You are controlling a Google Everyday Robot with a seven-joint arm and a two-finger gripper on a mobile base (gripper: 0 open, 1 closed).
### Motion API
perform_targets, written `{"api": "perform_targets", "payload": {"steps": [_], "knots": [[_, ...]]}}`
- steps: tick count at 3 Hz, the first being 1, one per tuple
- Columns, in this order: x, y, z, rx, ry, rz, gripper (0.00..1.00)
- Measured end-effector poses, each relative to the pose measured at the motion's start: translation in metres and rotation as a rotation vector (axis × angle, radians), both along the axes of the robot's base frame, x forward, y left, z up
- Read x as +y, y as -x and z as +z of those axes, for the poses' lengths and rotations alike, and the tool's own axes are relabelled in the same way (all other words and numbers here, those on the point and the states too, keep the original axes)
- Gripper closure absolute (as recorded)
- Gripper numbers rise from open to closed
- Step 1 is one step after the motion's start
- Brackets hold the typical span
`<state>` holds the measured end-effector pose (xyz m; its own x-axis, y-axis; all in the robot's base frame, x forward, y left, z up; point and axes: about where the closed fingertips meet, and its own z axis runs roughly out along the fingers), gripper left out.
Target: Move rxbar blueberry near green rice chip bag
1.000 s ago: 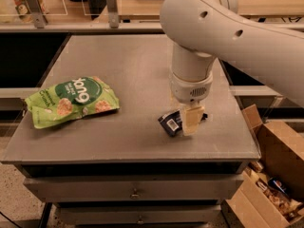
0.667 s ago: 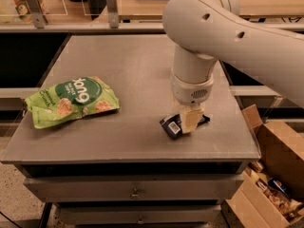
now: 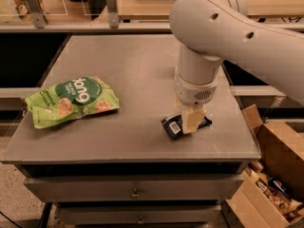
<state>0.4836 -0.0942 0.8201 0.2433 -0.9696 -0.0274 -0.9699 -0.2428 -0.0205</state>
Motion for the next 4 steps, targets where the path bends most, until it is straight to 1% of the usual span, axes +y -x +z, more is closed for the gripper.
{"api": "perform_targets", "payload": {"steps": [1, 2, 3, 4], "knots": [[0.000, 0.000, 0.000, 0.000, 0.000, 0.000, 1.00], [0.016, 0.000, 0.009, -0.029, 0.002, 0.055, 1.00], [0.047, 0.005, 0.033, -0.084, 0.003, 0.160, 1.00], [0.087, 0.013, 0.052, -0.130, 0.018, 0.288, 1.00]]}}
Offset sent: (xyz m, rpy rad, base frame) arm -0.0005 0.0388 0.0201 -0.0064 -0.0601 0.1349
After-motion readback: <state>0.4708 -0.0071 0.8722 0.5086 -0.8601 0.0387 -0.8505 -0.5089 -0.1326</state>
